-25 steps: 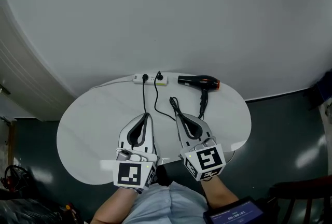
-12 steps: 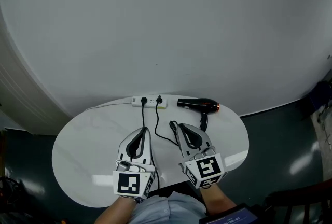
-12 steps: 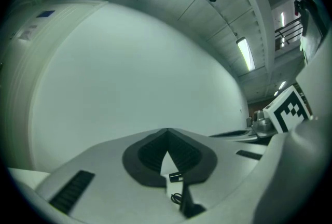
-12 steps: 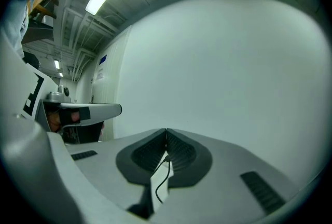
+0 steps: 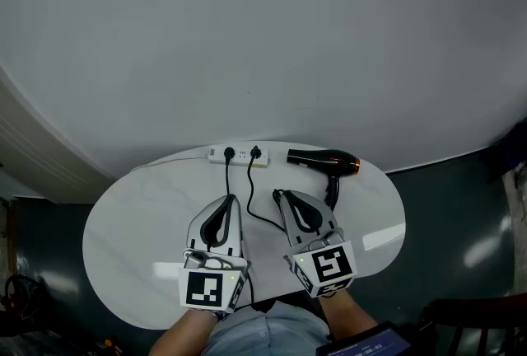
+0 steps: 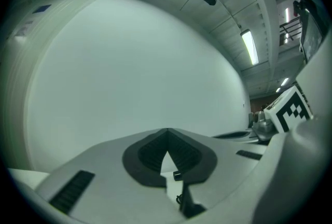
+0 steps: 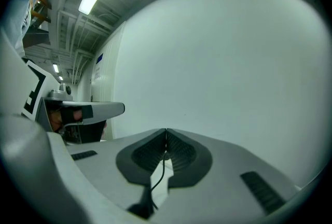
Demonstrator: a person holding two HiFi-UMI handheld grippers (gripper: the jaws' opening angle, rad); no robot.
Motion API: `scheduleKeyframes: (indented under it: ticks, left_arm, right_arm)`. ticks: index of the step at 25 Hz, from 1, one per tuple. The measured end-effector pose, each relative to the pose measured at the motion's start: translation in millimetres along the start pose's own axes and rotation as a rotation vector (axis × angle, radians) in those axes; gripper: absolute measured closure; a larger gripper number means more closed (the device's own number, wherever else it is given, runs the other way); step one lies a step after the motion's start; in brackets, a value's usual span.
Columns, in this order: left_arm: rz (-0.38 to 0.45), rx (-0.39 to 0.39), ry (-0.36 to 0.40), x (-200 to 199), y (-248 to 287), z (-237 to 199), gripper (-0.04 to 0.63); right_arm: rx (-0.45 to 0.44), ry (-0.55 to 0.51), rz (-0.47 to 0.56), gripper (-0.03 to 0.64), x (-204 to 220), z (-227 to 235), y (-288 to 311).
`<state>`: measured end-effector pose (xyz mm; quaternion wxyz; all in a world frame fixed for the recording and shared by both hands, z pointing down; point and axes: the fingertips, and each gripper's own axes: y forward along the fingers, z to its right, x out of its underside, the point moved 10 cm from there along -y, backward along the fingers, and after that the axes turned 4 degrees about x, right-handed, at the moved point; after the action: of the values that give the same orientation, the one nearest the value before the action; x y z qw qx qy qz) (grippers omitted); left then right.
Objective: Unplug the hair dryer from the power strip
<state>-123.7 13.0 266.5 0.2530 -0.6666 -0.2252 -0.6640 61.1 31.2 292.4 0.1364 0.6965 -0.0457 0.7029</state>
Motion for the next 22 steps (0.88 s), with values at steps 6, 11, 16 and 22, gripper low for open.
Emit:
scheduleKeyframes:
  ticks: [6,11,16,22]
  left_arm:
    - [-0.036,-0.024,-0.010,9.0,24.3,-5.1,0.598]
    - [-0.061,-0.054,-0.021,21.8,52.3,-19.4,0.598]
    - [-0.101,-0.069,-0.040,41.0,69.2,-34.4,0.597]
    - [-0.156,-0.092,-0.096,63.7,83.0,-47.0,0.598]
  right_arm:
    - [-0.033,0.013,-0.033,0.615,5.4,18.4,26.7]
    - [-0.063,0.011,-0.055,0.615,16.0,36.7,61.6]
    - [-0.098,0.017,-0.091,0.614,35.8,46.4,92.8]
    - [-0.138,0.022,-0.173,0.614,61.3,53.4,126.5]
